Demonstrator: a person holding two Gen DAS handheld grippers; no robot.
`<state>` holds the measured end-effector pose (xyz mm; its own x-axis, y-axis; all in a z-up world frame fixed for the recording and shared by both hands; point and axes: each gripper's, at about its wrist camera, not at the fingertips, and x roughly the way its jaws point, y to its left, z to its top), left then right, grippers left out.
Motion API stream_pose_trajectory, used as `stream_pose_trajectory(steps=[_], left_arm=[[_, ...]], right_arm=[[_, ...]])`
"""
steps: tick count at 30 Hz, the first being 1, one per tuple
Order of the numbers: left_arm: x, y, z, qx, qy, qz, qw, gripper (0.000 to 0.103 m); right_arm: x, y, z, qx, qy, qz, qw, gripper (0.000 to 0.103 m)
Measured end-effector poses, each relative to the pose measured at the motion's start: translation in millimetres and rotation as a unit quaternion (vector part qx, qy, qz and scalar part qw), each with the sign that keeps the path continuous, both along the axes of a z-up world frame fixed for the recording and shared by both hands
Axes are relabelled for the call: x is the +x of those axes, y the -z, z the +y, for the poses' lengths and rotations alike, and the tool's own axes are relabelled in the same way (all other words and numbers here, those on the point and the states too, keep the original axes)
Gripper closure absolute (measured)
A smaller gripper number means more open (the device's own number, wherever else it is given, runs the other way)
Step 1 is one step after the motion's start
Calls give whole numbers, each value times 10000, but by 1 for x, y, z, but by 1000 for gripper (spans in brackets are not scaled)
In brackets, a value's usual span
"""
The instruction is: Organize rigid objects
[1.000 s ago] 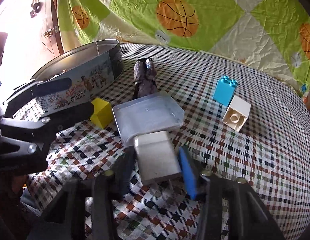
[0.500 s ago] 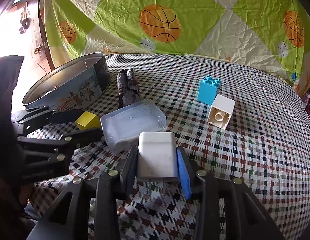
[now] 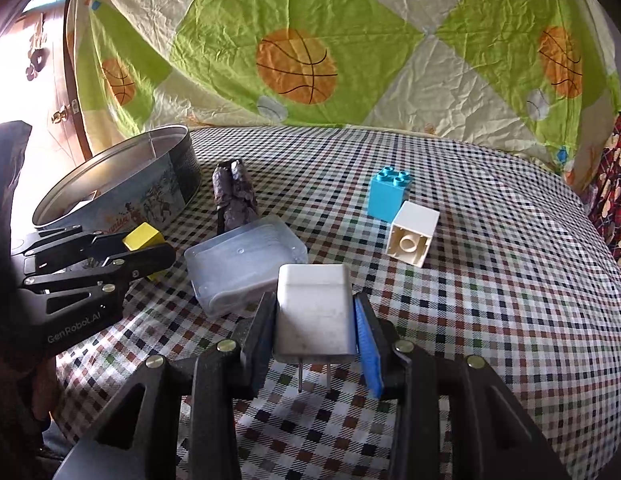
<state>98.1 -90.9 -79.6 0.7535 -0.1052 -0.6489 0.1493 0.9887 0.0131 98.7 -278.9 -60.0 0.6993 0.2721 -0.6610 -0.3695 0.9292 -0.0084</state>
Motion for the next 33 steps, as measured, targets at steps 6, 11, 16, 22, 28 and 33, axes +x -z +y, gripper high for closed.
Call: stream_pose_trajectory(steps=[6, 11, 16, 22, 28, 33], left_arm=[[-4, -5, 7, -127, -165, -196, 9996, 76], [-9, -7, 13, -248, -290, -363, 9986, 76], [-12, -10, 18, -343, -367, -505, 9975, 76], [-17, -12, 21, -404, -416, -661, 9961, 76], [-22, -15, 26, -502, -476, -837, 9941, 76], [-25, -16, 27, -547, -477, -937, 9929, 76]], right_arm=[[-3, -3, -4, 43, 184, -210, 9996, 63], [-5, -5, -7, 56, 302, -345, 9989, 63], [-7, -6, -8, 61, 363, -395, 9985, 63], [-10, -7, -9, 75, 477, -526, 9974, 63], [-14, -10, -11, 97, 566, -689, 9960, 63], [-17, -12, -13, 99, 611, -822, 9947, 63]])
